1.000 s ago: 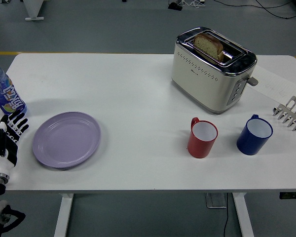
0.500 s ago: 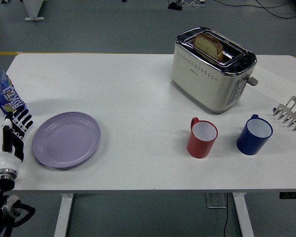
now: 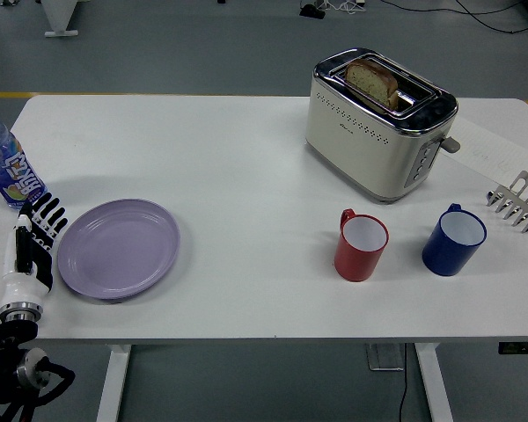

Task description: Push plate across desktop

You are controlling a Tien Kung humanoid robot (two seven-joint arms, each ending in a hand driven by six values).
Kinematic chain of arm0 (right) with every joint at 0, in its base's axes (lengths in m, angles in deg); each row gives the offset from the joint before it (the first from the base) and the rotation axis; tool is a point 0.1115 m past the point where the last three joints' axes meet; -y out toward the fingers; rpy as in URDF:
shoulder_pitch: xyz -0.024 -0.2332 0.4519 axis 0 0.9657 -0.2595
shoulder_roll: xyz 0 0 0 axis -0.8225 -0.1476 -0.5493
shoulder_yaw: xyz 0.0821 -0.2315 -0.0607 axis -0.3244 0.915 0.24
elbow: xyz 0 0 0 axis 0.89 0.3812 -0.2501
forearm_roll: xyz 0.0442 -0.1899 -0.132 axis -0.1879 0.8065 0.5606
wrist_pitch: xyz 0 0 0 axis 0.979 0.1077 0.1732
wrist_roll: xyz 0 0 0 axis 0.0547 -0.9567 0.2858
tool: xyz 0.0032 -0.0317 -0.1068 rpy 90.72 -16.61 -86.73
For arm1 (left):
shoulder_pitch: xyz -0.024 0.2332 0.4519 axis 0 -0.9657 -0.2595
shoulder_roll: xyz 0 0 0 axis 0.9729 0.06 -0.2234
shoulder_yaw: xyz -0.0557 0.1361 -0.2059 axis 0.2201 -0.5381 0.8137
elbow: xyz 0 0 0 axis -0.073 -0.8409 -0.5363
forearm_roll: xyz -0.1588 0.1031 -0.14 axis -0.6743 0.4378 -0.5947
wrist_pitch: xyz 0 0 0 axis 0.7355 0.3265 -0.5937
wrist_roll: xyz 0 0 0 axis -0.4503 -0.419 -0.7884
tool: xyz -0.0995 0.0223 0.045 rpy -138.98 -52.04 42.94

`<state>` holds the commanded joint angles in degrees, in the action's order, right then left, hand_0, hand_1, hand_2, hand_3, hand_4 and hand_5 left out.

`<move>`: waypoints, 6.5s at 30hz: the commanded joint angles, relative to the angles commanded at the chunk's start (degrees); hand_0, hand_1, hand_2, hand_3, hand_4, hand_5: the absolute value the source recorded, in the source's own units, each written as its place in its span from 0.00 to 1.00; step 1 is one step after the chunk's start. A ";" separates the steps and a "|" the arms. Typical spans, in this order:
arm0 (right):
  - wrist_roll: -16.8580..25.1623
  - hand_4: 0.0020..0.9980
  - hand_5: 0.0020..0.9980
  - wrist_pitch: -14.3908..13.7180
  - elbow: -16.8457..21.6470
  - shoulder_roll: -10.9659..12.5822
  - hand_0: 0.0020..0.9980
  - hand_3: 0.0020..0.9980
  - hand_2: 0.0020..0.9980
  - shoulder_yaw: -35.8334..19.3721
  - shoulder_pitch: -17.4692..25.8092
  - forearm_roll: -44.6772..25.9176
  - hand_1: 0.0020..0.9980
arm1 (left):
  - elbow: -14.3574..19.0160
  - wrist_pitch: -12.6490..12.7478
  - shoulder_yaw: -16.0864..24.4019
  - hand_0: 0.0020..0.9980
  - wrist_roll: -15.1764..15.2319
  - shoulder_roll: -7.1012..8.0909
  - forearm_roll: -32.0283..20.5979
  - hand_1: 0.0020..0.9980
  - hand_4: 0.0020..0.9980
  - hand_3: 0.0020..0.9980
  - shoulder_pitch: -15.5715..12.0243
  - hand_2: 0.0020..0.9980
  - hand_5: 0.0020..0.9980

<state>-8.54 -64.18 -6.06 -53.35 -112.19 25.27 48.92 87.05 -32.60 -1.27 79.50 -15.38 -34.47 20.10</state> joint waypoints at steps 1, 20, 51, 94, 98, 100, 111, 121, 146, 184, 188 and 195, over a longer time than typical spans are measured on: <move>-0.01 0.29 0.47 -0.04 0.00 -0.03 0.55 0.58 0.59 -0.02 -0.05 -0.02 0.45 | -0.08 0.02 -0.11 0.82 0.04 -0.07 -0.01 0.83 0.52 0.81 0.02 0.85 1.00; -0.16 0.29 0.47 -0.10 0.02 -0.19 0.55 0.58 0.59 -0.30 -0.17 0.48 0.45 | -1.32 1.08 -2.24 0.82 1.25 -2.44 -0.97 0.83 0.52 0.82 1.26 0.85 1.00; -0.87 0.29 0.47 -0.23 0.19 -0.32 0.55 0.58 0.59 -0.91 0.50 2.13 0.45 | 0.73 1.38 -5.42 0.82 1.54 -2.59 -1.23 0.83 0.51 0.83 0.98 0.85 1.00; -0.34 0.29 0.47 0.16 -0.09 0.00 0.55 0.58 0.58 -0.83 -0.54 2.24 0.45 | 0.84 0.91 -14.14 0.81 1.09 -2.59 -2.90 0.83 0.51 0.83 3.37 0.85 1.00; -0.39 0.29 0.47 0.16 -0.08 0.01 0.55 0.58 0.58 -0.89 -0.53 2.35 0.45 | 0.83 0.91 -15.26 0.81 1.10 -2.59 -3.14 0.83 0.51 0.83 3.54 0.85 1.00; -0.46 0.29 0.47 0.16 -0.07 0.01 0.55 0.58 0.58 -0.96 -0.54 2.49 0.45 | 0.84 0.91 -15.91 0.81 1.10 -2.59 -3.25 0.83 0.51 0.83 3.62 0.85 1.00; -0.42 0.29 0.47 0.23 -0.08 0.03 0.55 0.58 0.58 -0.92 -0.60 2.50 0.45 | 1.12 0.95 -19.39 0.81 1.14 -2.59 -4.13 0.83 0.51 0.83 4.02 0.85 1.00; -0.36 0.29 0.47 0.22 -0.11 0.13 0.55 0.58 0.58 -0.94 -0.57 2.54 0.45 | 1.36 0.97 -22.60 0.81 1.18 -2.59 -5.27 0.82 0.51 0.83 4.31 0.85 1.00; -0.53 0.29 0.47 -0.10 -0.02 0.46 0.55 0.58 0.58 -1.11 0.27 2.81 0.45 | 3.61 1.20 -30.29 0.81 0.96 -2.59 -6.79 0.82 0.51 0.83 3.79 0.84 1.00; -0.26 0.30 0.47 0.00 -0.12 0.45 0.55 0.58 0.58 -0.85 -0.40 2.24 0.45 | 5.27 4.13 -19.91 0.80 -2.47 -2.59 -1.35 0.81 0.51 0.81 5.38 0.83 1.00; -0.24 0.30 0.47 -0.01 -0.11 0.46 0.55 0.58 0.58 -0.77 -0.37 2.09 0.45 | 6.47 3.13 -16.47 0.79 -4.78 -2.59 0.68 0.77 0.52 0.77 4.93 0.77 1.00; 0.05 0.30 0.47 -0.06 -0.14 0.52 0.55 0.58 0.58 -0.42 -0.27 1.28 0.45 | 9.94 -0.30 -10.06 0.78 -10.43 -0.26 3.81 0.75 0.52 0.75 3.68 0.74 1.00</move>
<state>-8.49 -64.24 -6.21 -52.82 -112.61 25.00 50.19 96.99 -32.91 -11.33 69.07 -15.64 -30.66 23.78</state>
